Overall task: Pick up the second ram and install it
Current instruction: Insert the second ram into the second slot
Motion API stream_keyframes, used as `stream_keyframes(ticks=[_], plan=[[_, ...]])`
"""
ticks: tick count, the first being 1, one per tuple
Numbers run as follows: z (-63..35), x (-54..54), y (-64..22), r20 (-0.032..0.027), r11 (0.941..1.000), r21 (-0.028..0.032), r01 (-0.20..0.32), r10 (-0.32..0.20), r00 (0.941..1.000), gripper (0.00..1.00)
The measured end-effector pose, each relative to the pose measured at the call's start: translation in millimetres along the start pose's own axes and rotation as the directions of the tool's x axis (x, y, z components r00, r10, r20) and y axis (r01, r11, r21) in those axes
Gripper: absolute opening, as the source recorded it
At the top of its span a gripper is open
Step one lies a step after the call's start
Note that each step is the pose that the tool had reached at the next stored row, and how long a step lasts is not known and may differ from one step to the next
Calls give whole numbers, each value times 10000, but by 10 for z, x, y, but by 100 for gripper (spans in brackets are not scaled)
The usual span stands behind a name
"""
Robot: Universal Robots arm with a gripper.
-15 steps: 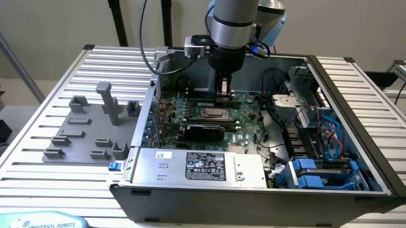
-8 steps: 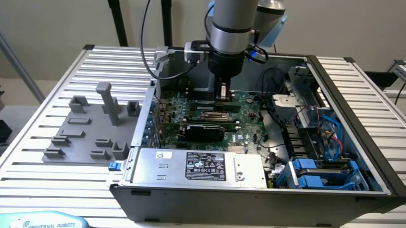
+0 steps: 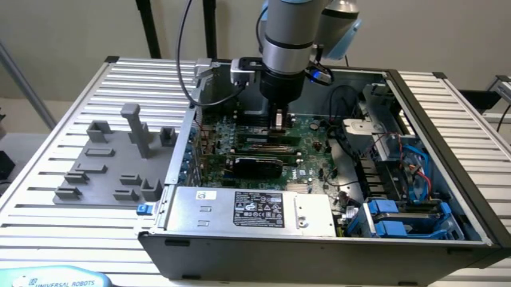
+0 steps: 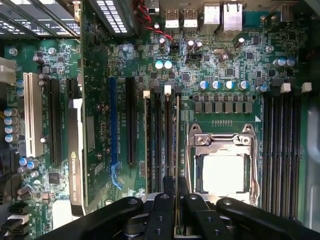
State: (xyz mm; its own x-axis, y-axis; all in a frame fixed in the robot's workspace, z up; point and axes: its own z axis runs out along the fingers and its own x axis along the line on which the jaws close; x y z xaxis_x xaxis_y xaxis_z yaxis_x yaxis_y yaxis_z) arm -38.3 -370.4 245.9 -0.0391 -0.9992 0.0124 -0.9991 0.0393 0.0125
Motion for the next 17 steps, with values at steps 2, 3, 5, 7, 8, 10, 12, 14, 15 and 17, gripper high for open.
stream_keyframes(ticks=[2, 3, 5, 7, 8, 10, 12, 14, 15, 17], plan=[[10, 0, 8, -3, 10000, 0, 0, 0, 10000, 14], [14, 1, 8, -5, 10000, 1, 1, -1, 10000, 14], [21, 3, 9, -14, 10000, 0, 1, -1, 10000, 14], [29, 9, 9, -22, 10000, 1, 1, -1, 10000, 14], [33, 13, 9, -24, 10000, 2, 0, 0, 10000, 14], [42, 25, 8, -32, 10000, 1, 0, 0, 10000, 14], [52, 35, 9, -34, 10000, 3, 0, 0, 10000, 14], [59, 40, 10, -38, 10000, 2, -1, 1, 10000, 14], [64, 41, 12, -39, 10000, 2, 0, 0, 10000, 14], [78, 42, 18, -39, 10000, 6, 5, -5, 10000, 14]])
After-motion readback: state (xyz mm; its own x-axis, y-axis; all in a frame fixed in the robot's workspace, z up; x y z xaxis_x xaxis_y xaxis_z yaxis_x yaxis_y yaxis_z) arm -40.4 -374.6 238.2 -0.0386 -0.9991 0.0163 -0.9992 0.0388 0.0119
